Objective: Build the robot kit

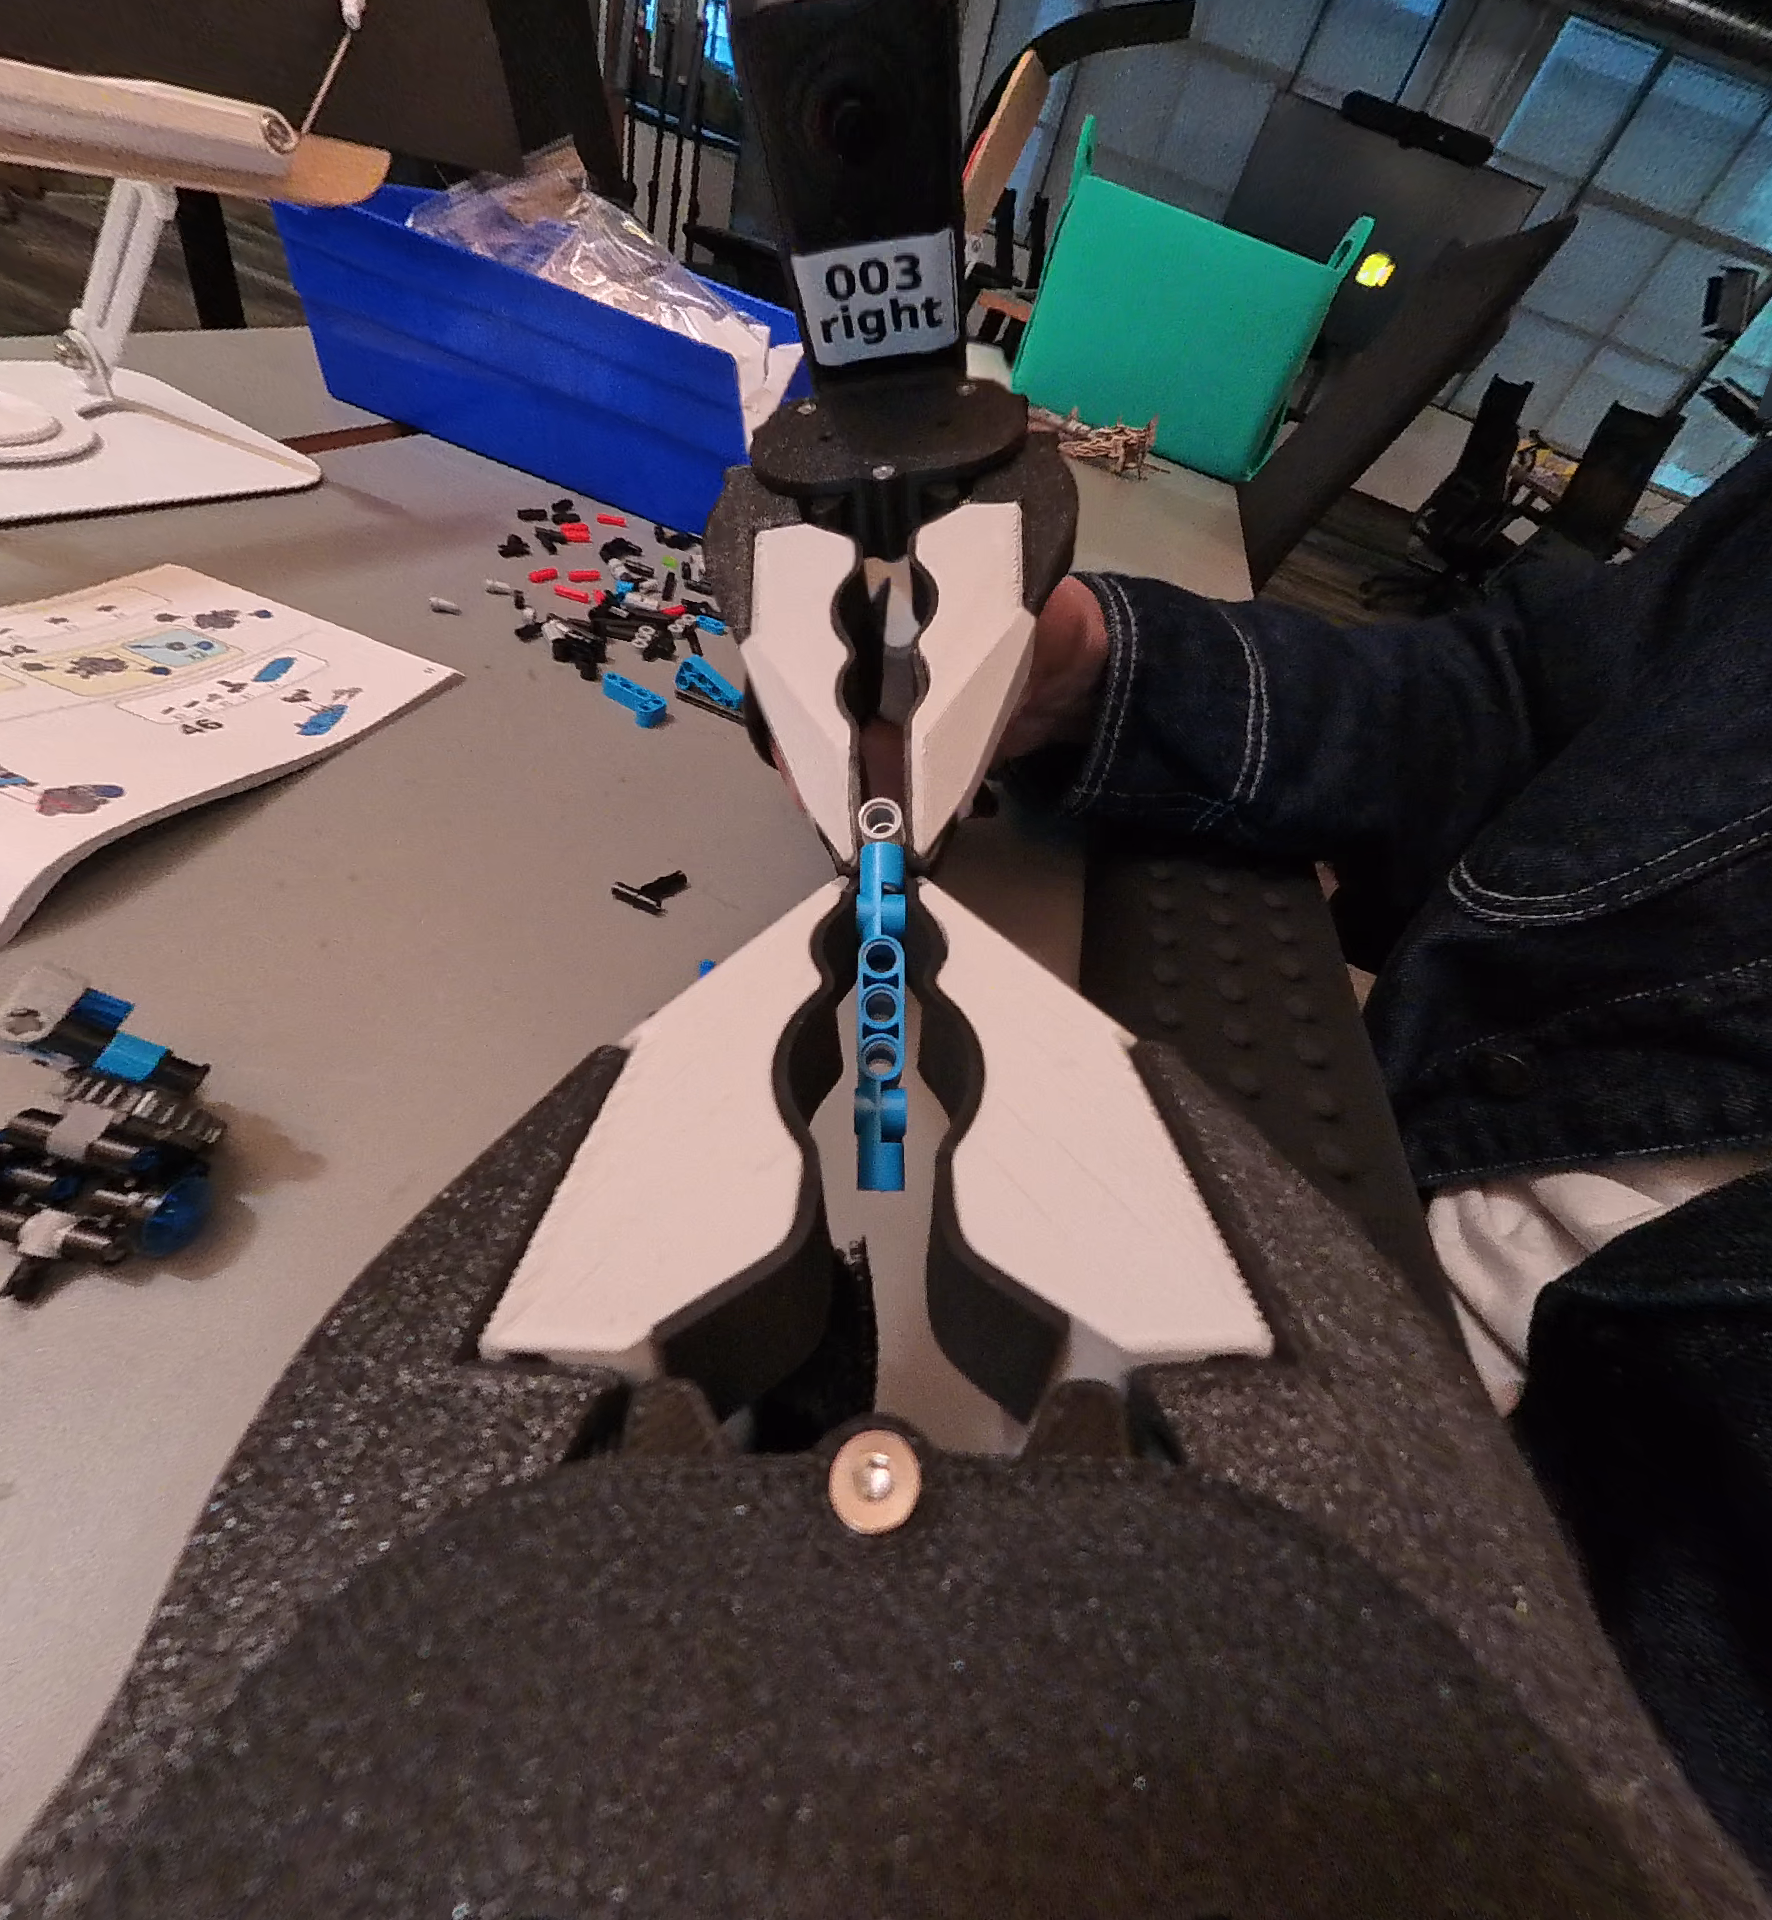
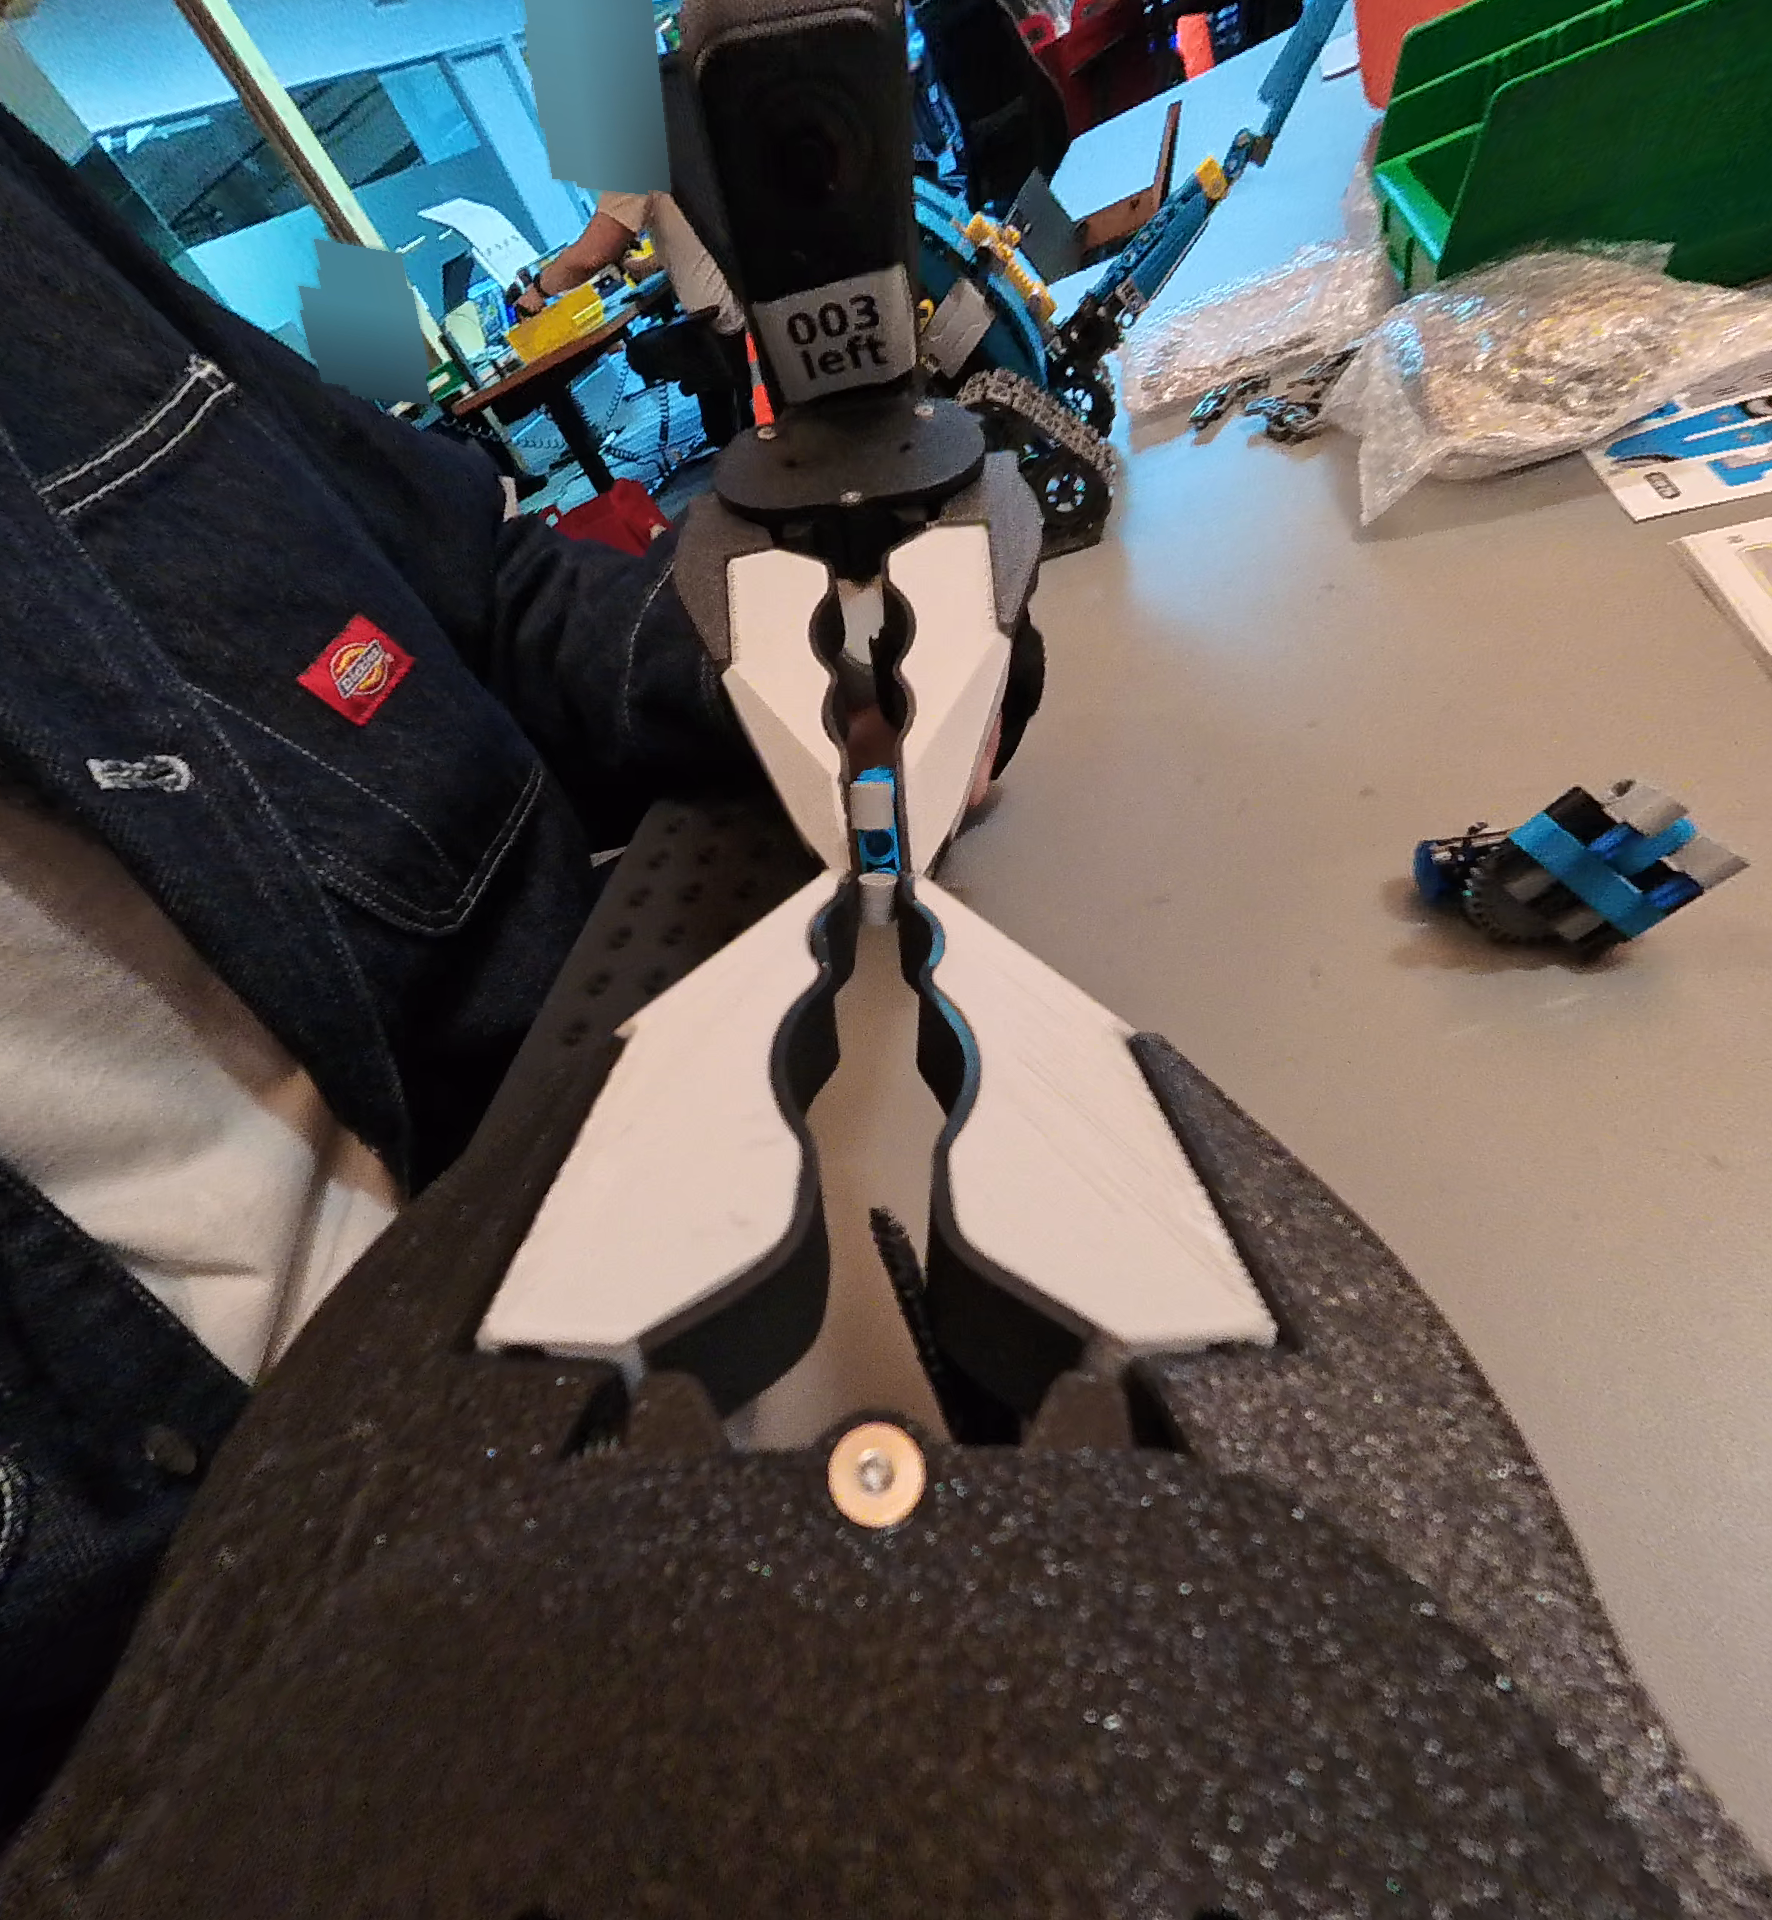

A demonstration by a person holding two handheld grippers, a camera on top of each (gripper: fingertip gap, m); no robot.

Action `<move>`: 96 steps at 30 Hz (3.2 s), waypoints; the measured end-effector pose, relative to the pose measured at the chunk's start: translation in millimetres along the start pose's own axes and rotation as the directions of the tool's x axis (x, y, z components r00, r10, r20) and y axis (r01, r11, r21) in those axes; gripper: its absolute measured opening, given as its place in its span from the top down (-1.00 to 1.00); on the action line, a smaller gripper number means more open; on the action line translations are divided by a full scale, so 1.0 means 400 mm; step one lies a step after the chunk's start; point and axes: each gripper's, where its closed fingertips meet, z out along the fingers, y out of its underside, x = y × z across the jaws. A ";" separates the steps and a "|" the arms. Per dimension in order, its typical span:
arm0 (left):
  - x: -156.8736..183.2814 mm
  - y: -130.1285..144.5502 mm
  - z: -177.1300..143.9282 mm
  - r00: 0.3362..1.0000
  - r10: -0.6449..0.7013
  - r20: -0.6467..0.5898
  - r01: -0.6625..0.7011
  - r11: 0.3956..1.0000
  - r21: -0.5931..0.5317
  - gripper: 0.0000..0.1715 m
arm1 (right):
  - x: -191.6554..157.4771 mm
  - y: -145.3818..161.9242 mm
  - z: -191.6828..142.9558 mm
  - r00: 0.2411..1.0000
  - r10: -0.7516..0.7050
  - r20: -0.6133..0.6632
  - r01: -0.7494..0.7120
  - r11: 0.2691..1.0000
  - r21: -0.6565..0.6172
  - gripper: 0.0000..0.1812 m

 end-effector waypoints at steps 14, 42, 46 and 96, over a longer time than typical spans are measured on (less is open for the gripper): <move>-0.103 -0.067 -0.041 0.858 -0.506 -0.087 0.510 0.820 0.259 0.93 | 0.071 -0.064 0.023 0.781 -0.374 -0.500 0.377 0.921 -0.100 0.12; -0.069 -0.130 -0.026 0.585 -0.656 -0.476 0.809 0.517 0.281 0.93 | 0.056 -0.096 0.030 0.552 -0.583 -0.597 0.540 0.795 -0.277 0.27; -0.060 -0.137 -0.026 0.609 -0.637 -0.472 0.789 0.544 0.285 0.93 | 0.049 -0.102 0.027 0.558 -0.583 -0.590 0.553 0.792 -0.260 0.28; -0.020 -0.052 0.019 0.889 -0.428 -0.164 0.449 0.885 0.124 0.93 | 0.041 -0.115 -0.065 0.959 0.278 0.053 -0.277 0.887 0.370 0.78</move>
